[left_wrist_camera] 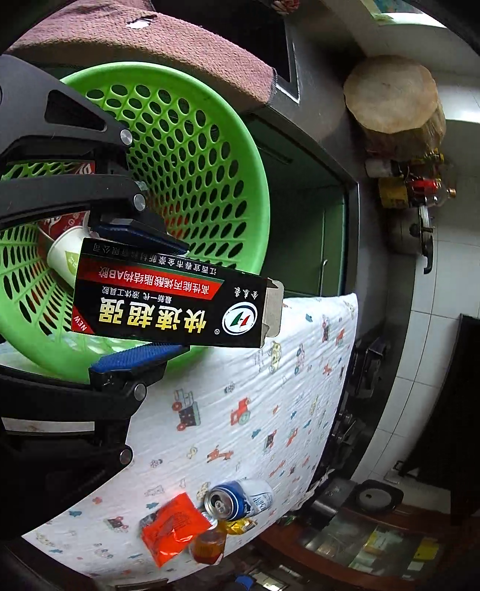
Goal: Collect trash
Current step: 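Carry the glue box into the basket with the left gripper while the right regrasps the wafer packet, then release the glue box with the left gripper while the right carries the wafer packet to the basket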
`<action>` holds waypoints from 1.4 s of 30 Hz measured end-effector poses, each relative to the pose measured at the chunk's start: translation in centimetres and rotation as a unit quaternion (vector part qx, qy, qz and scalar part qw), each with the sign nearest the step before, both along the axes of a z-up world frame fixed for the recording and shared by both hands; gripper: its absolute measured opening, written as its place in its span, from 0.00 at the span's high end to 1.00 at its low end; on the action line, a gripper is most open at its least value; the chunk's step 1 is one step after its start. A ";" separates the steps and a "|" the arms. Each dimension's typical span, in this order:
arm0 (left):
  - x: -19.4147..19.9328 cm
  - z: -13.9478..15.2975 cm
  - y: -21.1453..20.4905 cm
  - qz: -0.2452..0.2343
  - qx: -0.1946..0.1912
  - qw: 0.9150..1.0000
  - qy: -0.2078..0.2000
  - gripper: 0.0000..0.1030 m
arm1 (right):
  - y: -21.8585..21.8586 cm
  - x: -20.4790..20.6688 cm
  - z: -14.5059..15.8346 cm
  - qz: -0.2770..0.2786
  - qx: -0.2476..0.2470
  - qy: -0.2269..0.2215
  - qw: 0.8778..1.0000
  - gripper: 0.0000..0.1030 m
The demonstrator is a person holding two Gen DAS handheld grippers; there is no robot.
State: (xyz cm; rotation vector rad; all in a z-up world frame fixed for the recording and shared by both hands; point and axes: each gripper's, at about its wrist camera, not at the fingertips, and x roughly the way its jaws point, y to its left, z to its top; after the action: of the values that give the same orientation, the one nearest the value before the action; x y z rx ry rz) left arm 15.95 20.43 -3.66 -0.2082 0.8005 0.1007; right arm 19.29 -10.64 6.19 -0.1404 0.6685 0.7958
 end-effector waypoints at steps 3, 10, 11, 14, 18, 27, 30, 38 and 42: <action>-0.4 -0.6 1.1 0.009 -0.001 1.000 0.004 0.54 | 0.2 0.1 -1.1 0.001 -0.028 0.015 0.999 0.77; -0.9 -2.0 2.2 0.022 -0.001 1.000 0.017 0.54 | 0.2 0.0 -5.2 0.005 -0.065 0.069 0.995 0.76; -1.0 -2.1 2.3 0.023 -0.003 1.000 0.018 0.54 | 0.2 -0.1 -5.8 0.007 -0.063 0.079 0.995 0.76; -1.0 -2.4 2.3 0.023 -0.002 1.000 0.021 0.54 | 0.4 -0.6 -7.1 0.000 -0.058 0.097 0.994 0.34; -1.0 -2.6 2.1 0.018 0.001 1.000 0.024 0.54 | 0.7 -1.3 -7.9 -0.002 -0.048 0.085 0.995 0.14; -0.9 -2.2 1.8 0.012 0.005 1.000 0.022 0.54 | 2.3 -0.1 -10.5 -0.008 -0.084 0.106 0.991 0.14; -0.9 -2.2 1.8 0.013 0.007 1.000 0.026 0.54 | 2.6 0.2 -11.8 -0.012 -0.094 0.117 0.989 0.14; -1.0 -2.9 2.6 0.023 0.003 0.999 0.044 0.52 | 3.0 0.8 -13.0 -0.018 -0.102 0.142 0.985 0.30; -1.2 -3.0 3.1 0.029 0.001 0.999 0.044 0.39 | 3.1 0.7 -12.8 -0.014 -0.102 0.139 0.985 0.38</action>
State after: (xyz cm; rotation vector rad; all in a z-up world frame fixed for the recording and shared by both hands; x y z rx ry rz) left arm 14.70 23.54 -6.69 -0.2266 0.8821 0.1659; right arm 19.95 -7.51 -6.57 -0.2075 1.0146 0.7257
